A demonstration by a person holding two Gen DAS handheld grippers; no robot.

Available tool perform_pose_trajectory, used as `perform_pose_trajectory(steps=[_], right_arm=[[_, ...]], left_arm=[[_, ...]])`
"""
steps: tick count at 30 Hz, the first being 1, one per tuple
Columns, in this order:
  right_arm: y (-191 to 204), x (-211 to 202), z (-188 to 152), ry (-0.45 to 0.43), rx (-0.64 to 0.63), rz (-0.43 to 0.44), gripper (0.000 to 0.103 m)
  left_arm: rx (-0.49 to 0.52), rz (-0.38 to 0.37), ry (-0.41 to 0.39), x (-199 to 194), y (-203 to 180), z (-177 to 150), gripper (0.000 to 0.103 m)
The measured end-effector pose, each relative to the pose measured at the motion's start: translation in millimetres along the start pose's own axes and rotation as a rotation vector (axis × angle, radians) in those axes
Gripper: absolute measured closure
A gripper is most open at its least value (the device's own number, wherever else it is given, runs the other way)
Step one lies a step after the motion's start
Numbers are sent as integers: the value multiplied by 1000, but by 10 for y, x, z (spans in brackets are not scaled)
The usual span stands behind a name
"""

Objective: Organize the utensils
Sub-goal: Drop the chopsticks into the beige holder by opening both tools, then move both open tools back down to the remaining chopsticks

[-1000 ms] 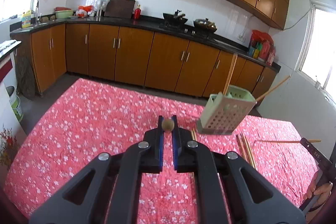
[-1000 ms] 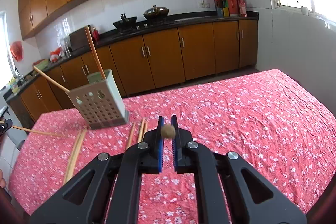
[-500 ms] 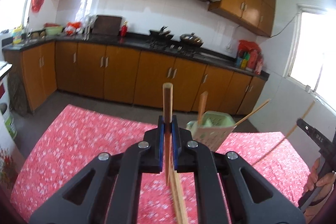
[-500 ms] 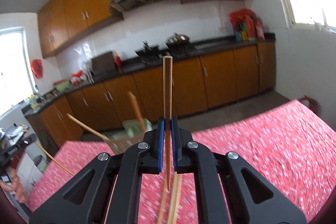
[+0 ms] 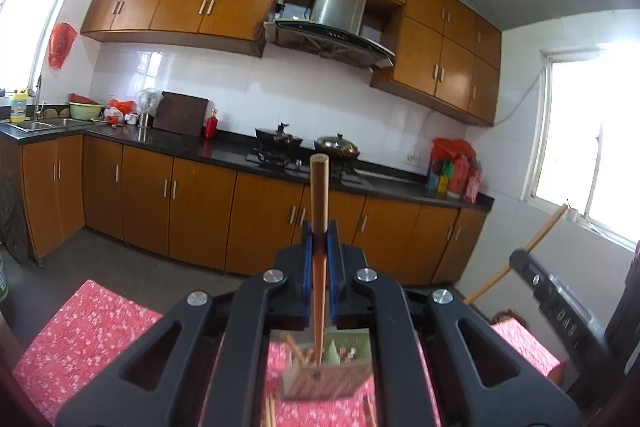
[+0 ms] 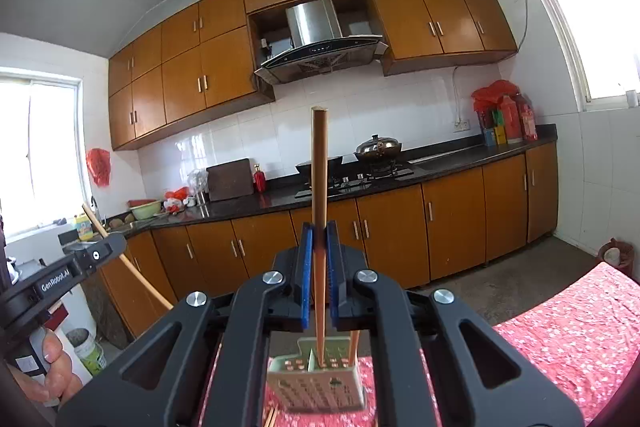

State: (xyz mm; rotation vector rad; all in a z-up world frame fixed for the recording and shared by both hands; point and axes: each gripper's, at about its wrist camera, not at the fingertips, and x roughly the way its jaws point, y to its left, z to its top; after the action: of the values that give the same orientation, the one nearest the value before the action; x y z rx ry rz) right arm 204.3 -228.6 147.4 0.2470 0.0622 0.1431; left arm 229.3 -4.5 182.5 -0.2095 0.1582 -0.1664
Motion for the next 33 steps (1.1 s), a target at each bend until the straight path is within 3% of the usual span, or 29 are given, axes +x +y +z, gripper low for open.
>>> perform_pose_trajectory(steps=[5, 15, 20, 23, 26, 30, 33], right_arm=[[-78, 273, -122, 39, 8, -17, 96], [-76, 525, -427, 167, -5, -17, 95], [-51, 537, -404, 183, -4, -21, 92], [-54, 467, -350, 170, -5, -29, 83], [-73, 270, -266, 139, -7, -38, 82], [-175, -33, -254, 135, -11, -63, 76], [-327, -216, -424, 192, -15, -103, 75]], left_arm=[[-4, 33, -19, 310, -62, -63, 95], [-20, 30, 144, 829, 34, -483, 95], [-11, 31, 143, 740, 62, -478, 86], [-16, 35, 132, 637, 80, -421, 82], [-33, 47, 121, 472, 152, -362, 78], [-24, 90, 121, 139, 330, -398, 76], [6, 143, 146, -104, 511, -579, 73]])
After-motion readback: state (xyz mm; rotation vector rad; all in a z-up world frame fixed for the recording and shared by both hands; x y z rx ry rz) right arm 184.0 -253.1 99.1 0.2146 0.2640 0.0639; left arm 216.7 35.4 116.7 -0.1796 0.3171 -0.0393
